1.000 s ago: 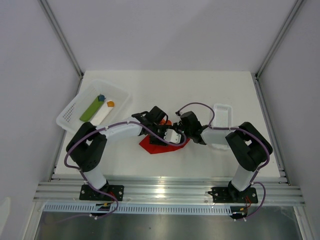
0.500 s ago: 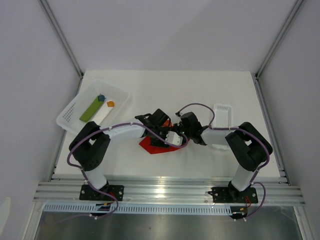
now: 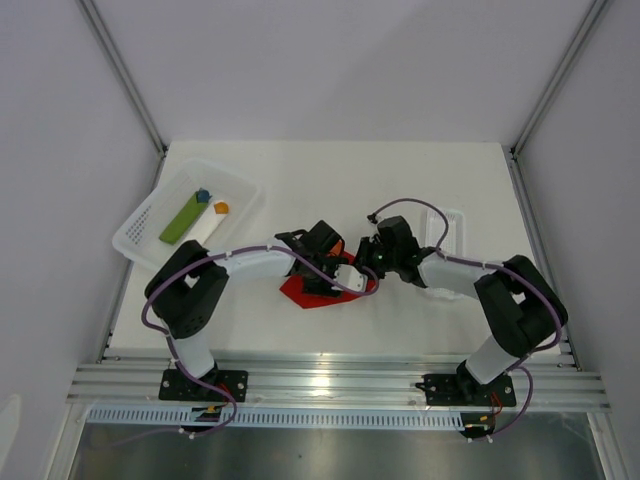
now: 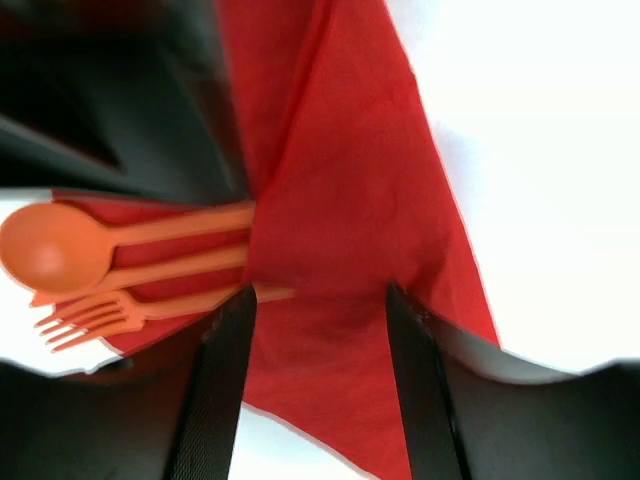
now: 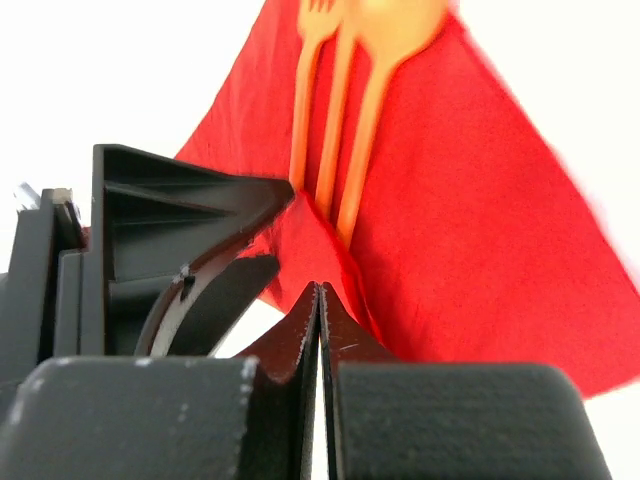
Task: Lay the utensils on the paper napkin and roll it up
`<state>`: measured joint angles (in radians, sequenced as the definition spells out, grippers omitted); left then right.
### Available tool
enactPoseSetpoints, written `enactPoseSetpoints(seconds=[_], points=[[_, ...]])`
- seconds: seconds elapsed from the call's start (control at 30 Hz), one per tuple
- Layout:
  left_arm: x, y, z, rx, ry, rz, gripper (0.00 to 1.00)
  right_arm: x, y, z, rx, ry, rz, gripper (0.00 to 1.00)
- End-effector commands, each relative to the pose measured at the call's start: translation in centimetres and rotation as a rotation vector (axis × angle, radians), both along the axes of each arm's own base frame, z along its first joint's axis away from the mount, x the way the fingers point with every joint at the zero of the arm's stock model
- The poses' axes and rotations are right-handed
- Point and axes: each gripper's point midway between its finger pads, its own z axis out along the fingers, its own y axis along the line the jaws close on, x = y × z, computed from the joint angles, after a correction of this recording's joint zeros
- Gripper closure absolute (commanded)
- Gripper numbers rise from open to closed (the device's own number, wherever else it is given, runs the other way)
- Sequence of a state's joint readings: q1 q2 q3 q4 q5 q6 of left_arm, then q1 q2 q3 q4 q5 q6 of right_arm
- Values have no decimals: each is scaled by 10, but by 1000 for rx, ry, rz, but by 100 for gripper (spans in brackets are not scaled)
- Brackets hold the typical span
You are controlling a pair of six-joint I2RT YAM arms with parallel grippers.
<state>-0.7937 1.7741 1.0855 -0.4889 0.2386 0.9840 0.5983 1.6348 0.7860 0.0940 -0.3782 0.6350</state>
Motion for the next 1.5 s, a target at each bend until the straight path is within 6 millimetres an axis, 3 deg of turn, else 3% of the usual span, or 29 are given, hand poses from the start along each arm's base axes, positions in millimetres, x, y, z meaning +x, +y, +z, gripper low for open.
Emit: enactPoseSetpoints(seconds=[0.0, 0.2, 0.23, 0.3, 0.53, 0.83, 1.17, 1.47], points=[[2, -7, 2, -12, -6, 3, 42, 6, -23, 16, -25, -9, -86, 100], [2, -7, 2, -14, -6, 6, 42, -20, -69, -3, -145, 73, -190, 100], [2, -7, 1, -13, -5, 6, 42, -23, -74, 1, -139, 65, -212, 100], [2, -7, 2, -14, -6, 6, 42, -36, -89, -11, -166, 95, -239, 100], [2, -7, 2, -9, -4, 5, 41, -48, -103, -40, -191, 146, -293, 100], [3, -7, 1, -12, -6, 7, 41, -47, -92, -74, -99, 227, -364, 100], [3, -8, 1, -18, -9, 4, 41, -31, -64, -76, 82, 219, -356, 100], [3, -9, 1, -19, -8, 8, 41, -17, -51, -74, 195, 210, -368, 100]])
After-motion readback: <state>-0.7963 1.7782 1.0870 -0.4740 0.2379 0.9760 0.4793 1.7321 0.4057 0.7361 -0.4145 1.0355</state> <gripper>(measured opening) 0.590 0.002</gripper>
